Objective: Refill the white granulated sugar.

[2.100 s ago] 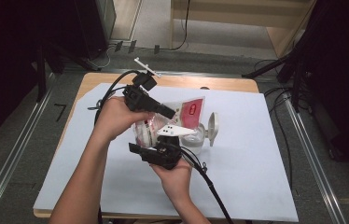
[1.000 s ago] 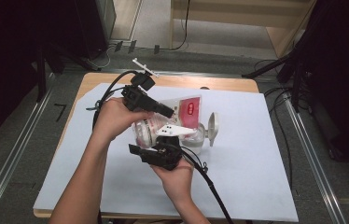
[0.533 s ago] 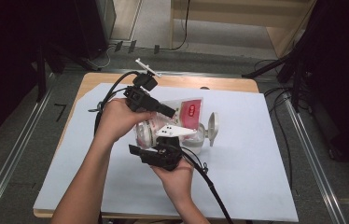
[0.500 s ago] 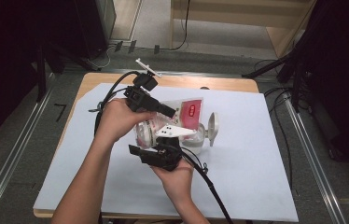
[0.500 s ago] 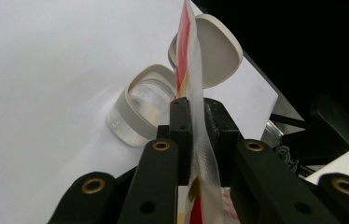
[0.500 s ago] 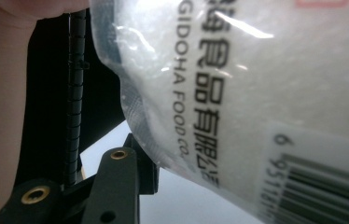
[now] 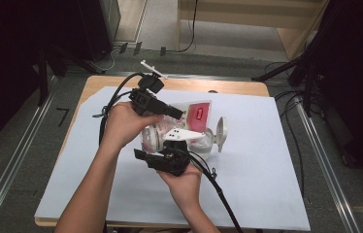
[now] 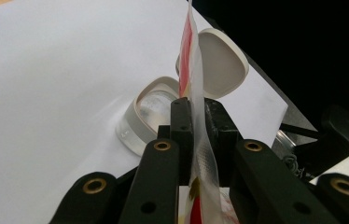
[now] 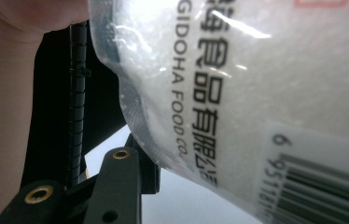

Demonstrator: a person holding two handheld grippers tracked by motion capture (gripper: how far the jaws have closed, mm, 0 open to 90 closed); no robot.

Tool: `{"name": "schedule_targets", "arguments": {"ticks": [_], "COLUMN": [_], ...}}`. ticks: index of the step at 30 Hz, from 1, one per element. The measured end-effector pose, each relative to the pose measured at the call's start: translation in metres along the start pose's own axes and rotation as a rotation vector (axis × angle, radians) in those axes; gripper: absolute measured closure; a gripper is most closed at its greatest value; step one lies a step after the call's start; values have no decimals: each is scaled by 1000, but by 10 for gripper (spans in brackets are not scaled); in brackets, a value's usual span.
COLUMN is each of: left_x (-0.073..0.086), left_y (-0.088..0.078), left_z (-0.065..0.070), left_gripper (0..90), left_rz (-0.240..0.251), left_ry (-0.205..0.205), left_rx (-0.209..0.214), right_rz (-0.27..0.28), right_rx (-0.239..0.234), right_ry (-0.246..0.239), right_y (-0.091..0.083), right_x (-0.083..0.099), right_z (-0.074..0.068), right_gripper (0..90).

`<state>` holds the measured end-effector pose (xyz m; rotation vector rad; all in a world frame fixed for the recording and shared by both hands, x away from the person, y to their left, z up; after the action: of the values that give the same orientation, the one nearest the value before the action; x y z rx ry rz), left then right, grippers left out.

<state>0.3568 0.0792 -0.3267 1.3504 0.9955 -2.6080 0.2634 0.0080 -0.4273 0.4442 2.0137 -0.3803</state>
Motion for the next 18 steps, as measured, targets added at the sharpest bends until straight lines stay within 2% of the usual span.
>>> {"name": "schedule_targets", "arguments": {"ticks": [9, 18], "left_x": [0, 0], "left_y": [-3, -6], "left_z": [0, -2], "left_gripper": [839, 838], "left_rz": [14, 25], "left_ry": [6, 7], "left_rx": [-16, -10], "right_rz": [3, -5], "right_rx": [-7, -9], "right_ry": [2, -2], "right_y": [2, 4], "right_x": [-1, -2], "right_z": [0, -1], "right_gripper": [621, 621]}}
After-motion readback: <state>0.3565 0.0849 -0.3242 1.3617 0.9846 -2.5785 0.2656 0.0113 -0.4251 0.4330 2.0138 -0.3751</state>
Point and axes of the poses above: each handheld gripper's, and its own axes: y roughly forward along the jaws, x roughly out of its underside, z roughly to its right, the point moved 3 cm from there along y, roughly forward along the jaws, and after that the axes turned 15 degrees about z, right-handed, at the moved point
